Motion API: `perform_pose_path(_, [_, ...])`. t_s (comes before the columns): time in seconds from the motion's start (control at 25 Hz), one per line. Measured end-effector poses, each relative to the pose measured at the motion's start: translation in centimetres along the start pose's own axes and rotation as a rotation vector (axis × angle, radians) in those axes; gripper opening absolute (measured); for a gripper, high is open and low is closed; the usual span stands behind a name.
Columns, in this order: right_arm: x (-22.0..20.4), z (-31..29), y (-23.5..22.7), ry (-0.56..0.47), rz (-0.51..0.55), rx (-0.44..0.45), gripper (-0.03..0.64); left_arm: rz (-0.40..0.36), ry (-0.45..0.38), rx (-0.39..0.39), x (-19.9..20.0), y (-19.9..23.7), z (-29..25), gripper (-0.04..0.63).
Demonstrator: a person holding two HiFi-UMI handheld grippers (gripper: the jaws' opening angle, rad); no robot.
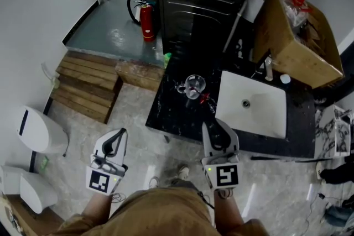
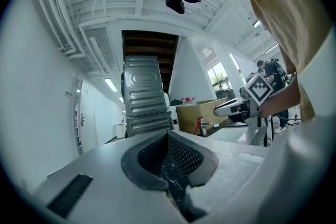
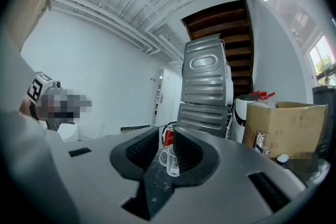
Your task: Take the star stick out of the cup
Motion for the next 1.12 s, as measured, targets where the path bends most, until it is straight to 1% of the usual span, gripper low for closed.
perform_pose_path(0.24, [-1.0, -0.9, -0.3, 0.016, 0.01, 0.003, 0.086, -0.002, 0.018, 0.004, -0.1, 0.0, -0.2, 0.0])
perform_pose_path(0.4, [-2.0, -1.4, -0.5, 0.029, 0.037, 0.005, 0.091, -0.023, 0.027, 0.002, -0.1, -0.1, -0.2, 0.0])
perform_pose_path(0.68, [-3.2, -2.3, -0.8, 0.048, 0.071, 0.021, 0.091, -0.032, 0.025, 0.017, 0.3, 0.0, -0.2, 0.0])
perform_pose_path(1.0, [-3.6, -3.0, -1.0, 0.053, 0.071, 0.027, 0.091, -0.033, 0.022, 0.029, 0.4, -0.1, -0.1, 0.0])
perform_pose_path(1.12, [-4.3, -3.4, -1.1, 0.078, 0.064, 0.032, 0.092, -0.034, 0.027, 0.03, 0.4, 0.0, -0.2, 0.0])
Point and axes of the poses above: the fingertips, and each gripper's own axes: z backward along the fingers, y to its left, x out of its top, the point moved 3 cm from there along z, backward along the fingers, and after that the axes turned 4 degrees about -x, right-handed, at the moved point
